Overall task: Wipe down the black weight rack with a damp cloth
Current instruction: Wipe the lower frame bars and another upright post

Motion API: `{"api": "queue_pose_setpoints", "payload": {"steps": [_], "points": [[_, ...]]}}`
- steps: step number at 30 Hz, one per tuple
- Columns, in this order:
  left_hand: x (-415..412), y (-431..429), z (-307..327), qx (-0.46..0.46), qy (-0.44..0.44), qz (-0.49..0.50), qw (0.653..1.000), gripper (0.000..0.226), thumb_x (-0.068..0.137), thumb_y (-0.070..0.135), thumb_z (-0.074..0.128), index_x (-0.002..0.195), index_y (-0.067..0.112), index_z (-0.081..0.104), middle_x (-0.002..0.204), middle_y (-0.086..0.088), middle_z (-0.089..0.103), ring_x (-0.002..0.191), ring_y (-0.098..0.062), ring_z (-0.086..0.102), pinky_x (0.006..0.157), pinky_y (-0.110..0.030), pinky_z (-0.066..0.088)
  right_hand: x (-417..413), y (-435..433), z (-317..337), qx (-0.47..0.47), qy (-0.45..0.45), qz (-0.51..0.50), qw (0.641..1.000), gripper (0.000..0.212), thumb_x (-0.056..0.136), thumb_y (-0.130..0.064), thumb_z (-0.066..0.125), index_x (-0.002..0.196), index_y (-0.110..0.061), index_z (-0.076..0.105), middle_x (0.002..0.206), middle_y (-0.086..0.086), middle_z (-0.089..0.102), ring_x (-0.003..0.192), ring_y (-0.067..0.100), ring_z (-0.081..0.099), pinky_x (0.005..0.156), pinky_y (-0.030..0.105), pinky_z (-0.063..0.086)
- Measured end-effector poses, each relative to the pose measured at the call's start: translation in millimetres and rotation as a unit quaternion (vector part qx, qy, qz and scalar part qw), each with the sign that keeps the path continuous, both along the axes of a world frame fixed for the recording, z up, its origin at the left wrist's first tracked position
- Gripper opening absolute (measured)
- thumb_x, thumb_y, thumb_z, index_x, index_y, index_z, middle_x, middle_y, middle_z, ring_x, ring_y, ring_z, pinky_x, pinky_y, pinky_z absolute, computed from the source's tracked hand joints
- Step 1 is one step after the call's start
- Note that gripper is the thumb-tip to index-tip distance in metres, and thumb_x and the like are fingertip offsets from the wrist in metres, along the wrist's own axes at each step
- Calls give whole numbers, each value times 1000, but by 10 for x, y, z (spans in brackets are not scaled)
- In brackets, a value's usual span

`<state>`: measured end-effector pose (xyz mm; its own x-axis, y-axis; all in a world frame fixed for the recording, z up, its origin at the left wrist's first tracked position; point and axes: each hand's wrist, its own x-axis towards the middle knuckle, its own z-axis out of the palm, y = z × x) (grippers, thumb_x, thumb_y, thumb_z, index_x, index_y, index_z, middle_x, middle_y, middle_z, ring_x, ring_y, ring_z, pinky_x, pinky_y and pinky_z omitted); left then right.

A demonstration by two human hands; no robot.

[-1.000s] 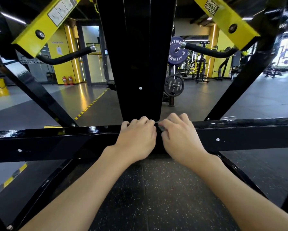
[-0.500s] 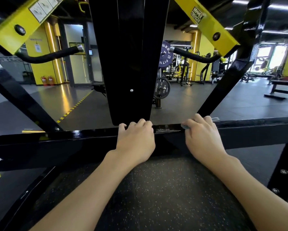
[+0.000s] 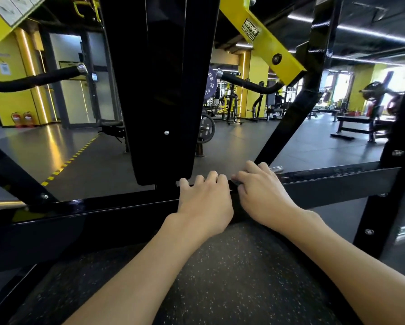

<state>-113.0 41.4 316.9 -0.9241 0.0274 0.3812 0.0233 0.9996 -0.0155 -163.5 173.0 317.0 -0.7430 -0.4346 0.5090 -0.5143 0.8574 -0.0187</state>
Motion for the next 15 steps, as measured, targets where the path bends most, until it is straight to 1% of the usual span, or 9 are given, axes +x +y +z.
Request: {"api": "queue_pose_setpoints", "payload": {"steps": [2,5,6,9,10,12,14,15], "points": [[-71,55,-22,-19,14,-18,1000,24,101,27,38,121,17,46,125,-1,48,115,-27,50,99,-52,34,-102,114,16,-20,-8,-8,1000,39,100,-22,36,130,-23,61,118,-1,50,107,23,41,94,36,38],[-204,158,-69,-25,40,-55,997,22,101,26,40,119,19,47,124,1,49,113,-25,50,95,-48,34,-249,314,-3,-27,15,-80,996,39,99,-26,34,125,-23,63,120,-1,51,108,24,42,94,37,38],[-243,188,-76,-26,48,-64,996,22,101,26,38,120,19,47,125,1,49,113,-24,50,94,-46,35,-235,319,-28,-30,21,-78,996,39,99,-26,33,124,-22,64,120,-1,52,108,24,41,95,36,38],[-301,222,-101,-25,60,-59,996,30,104,29,32,129,21,47,129,2,50,115,-23,51,93,-42,36,-112,261,-115,-52,26,1,998,50,96,-25,25,125,-23,65,115,-3,54,103,22,40,94,35,36],[-298,227,-104,-27,59,-53,996,33,105,30,29,132,21,46,130,3,50,116,-22,51,94,-41,36,-110,304,-112,-59,29,14,998,52,94,-26,24,125,-23,66,114,-4,54,102,22,40,94,35,36],[-283,228,-104,-28,54,-46,997,36,106,32,26,136,22,44,131,3,49,116,-22,51,95,-40,36,-224,487,-110,-55,35,-5,998,45,99,-23,29,125,-23,66,115,-4,55,104,23,43,95,37,37],[-291,254,-75,-13,41,-44,998,34,106,31,27,132,22,47,128,3,50,114,-21,51,97,-40,37,-323,641,-126,-62,53,-49,996,39,99,-20,36,120,-21,69,113,-2,57,103,25,44,94,39,39],[-309,282,-59,-6,38,-42,998,31,105,30,29,127,21,49,126,3,50,112,-21,51,97,-40,37,-344,648,-136,-70,59,-66,994,40,98,-21,35,116,-19,71,110,-1,57,102,26,45,92,40,40]]}}
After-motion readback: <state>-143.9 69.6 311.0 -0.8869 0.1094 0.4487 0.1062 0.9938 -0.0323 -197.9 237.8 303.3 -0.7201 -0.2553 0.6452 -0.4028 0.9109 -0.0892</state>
